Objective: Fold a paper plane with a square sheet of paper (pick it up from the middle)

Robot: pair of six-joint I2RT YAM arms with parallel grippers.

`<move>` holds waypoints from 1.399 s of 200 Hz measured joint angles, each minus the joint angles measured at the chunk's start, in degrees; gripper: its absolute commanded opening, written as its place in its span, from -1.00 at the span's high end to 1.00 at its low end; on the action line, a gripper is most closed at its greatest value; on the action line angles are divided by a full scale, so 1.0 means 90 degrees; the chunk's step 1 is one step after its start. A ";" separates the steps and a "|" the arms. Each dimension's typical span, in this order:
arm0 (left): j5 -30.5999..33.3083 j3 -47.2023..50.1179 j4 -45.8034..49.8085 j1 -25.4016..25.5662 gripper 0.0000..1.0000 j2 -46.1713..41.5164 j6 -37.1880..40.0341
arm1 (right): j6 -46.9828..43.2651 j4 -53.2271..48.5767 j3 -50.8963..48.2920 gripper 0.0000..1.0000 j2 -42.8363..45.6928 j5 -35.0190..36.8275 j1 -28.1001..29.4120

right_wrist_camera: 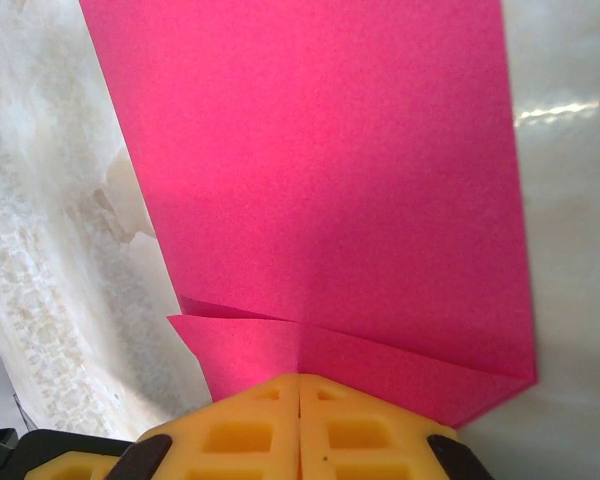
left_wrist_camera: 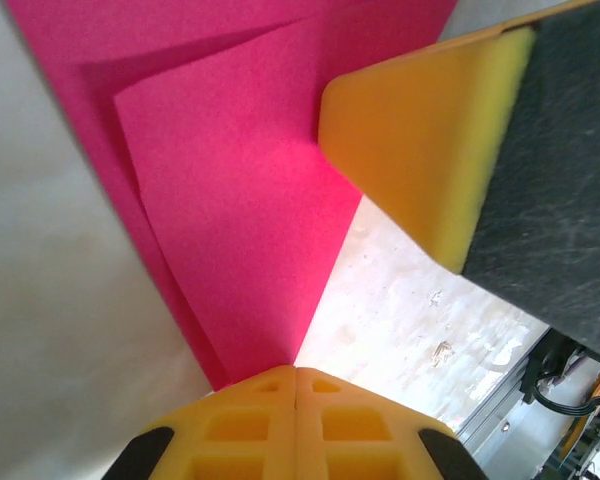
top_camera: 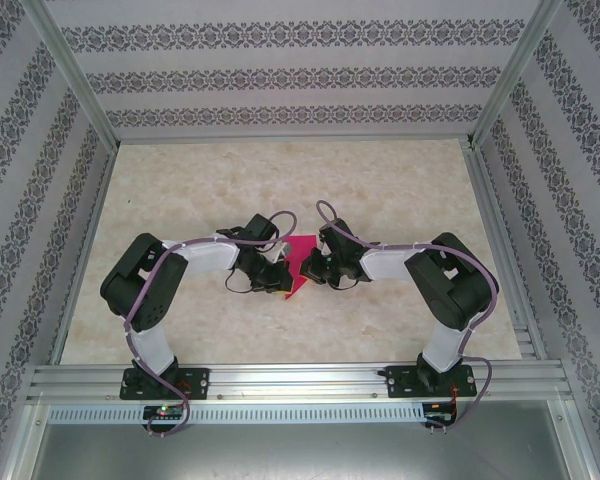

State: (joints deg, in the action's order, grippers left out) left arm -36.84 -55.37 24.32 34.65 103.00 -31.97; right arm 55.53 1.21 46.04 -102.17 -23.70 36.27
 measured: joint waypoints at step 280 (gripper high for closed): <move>0.0539 0.0423 -0.0673 0.0197 0.86 -0.0146 -0.0223 | -0.0022 -0.0002 0.0083 0.85 -0.0109 -0.0168 -0.0046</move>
State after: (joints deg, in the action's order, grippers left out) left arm -31.99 -51.57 18.26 36.42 101.69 -33.98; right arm 55.33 1.19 46.78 -103.15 -25.21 35.86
